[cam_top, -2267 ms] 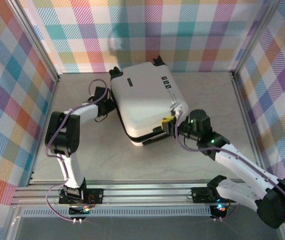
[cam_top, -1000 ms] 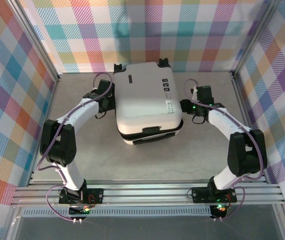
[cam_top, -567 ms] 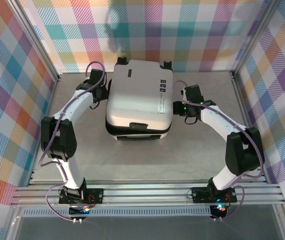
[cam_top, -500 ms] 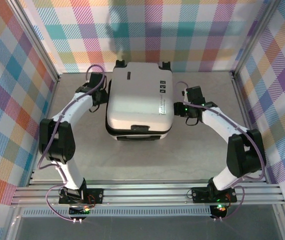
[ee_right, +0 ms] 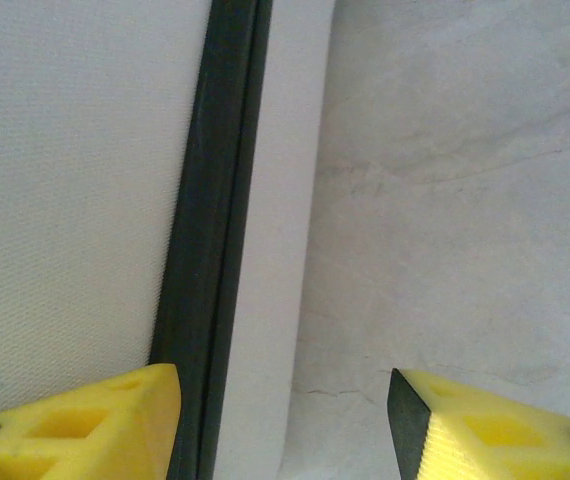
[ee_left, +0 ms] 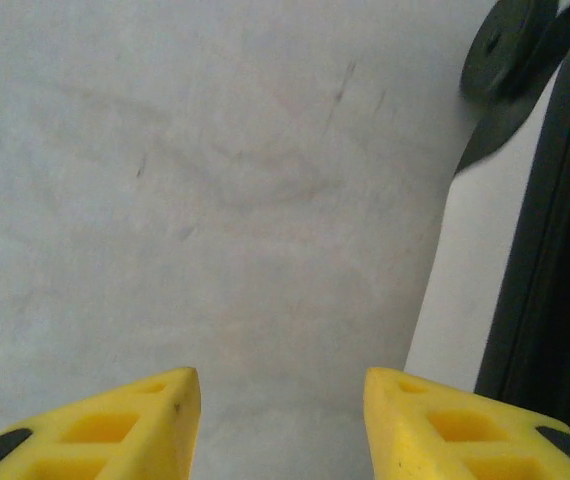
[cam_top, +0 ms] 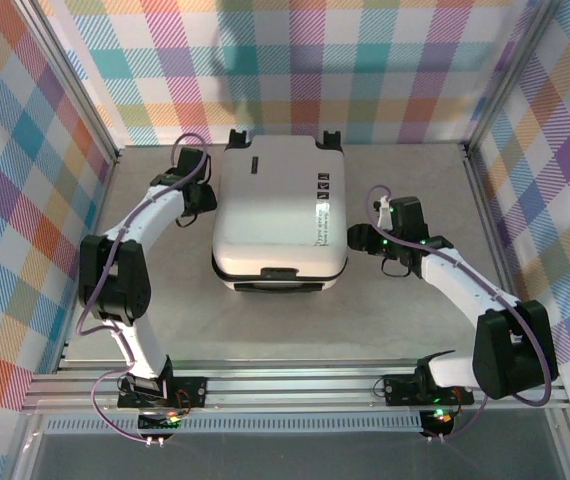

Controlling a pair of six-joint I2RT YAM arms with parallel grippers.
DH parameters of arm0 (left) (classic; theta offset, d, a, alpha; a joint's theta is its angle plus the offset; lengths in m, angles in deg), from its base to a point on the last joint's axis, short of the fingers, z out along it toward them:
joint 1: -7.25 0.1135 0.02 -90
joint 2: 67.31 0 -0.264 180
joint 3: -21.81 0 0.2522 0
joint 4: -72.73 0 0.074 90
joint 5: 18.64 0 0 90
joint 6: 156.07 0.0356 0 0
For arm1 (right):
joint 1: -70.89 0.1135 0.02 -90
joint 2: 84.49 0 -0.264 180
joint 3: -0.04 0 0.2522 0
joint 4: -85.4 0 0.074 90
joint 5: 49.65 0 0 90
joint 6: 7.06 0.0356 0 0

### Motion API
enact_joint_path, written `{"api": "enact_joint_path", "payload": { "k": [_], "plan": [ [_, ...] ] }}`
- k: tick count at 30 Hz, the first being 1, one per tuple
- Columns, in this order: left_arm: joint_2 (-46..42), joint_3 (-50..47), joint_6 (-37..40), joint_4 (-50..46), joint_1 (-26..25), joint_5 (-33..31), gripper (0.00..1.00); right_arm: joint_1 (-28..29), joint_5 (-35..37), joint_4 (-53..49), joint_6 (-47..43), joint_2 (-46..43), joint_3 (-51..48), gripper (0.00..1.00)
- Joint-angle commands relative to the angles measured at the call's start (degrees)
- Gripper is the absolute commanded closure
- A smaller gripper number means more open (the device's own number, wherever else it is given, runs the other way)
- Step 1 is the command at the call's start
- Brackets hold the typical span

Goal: Pack the luggage

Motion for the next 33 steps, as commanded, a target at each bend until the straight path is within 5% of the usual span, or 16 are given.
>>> {"api": "enact_joint_path", "payload": {
  "k": [1, 14, 21, 25, 28, 33],
  "plan": [
    [3.3, 6.1, 1.1, 0.4, -0.4, 5.3, 0.53, 1.8, -8.5, 2.7, 0.9, -0.4, -0.1, 0.41],
    [15.7, 20.9, 0.1, -0.3, -0.4, 12.5, 0.53, 3.1, -11.5, 4.8, -1.1, 12.6, 14.3, 0.42],
    [26.6, 42.1, 2.6, -7.1, 0.4, 11.2, 0.53, 3.2, -13.9, 2.3, -3.1, 21.5, 28.0, 0.43],
    [32.4, 54.5, 3.4, -12.6, 2.5, 11.3, 0.53, 3.1, -11.1, 0.6, -5.4, 20.0, 27.3, 0.43],
    [29.4, 51.5, 3.9, -13.6, 3.2, 11.5, 0.54, 3.1, -9.0, 0.8, -6.3, 15.7, 22.1, 0.43],
    [16.7, 33.1, 3.0, -6.7, 3.2, 9.5, 0.52, 3.2, -7.3, 4.5, -5.4, 8.0, 11.2, 0.43]
  ]
}}
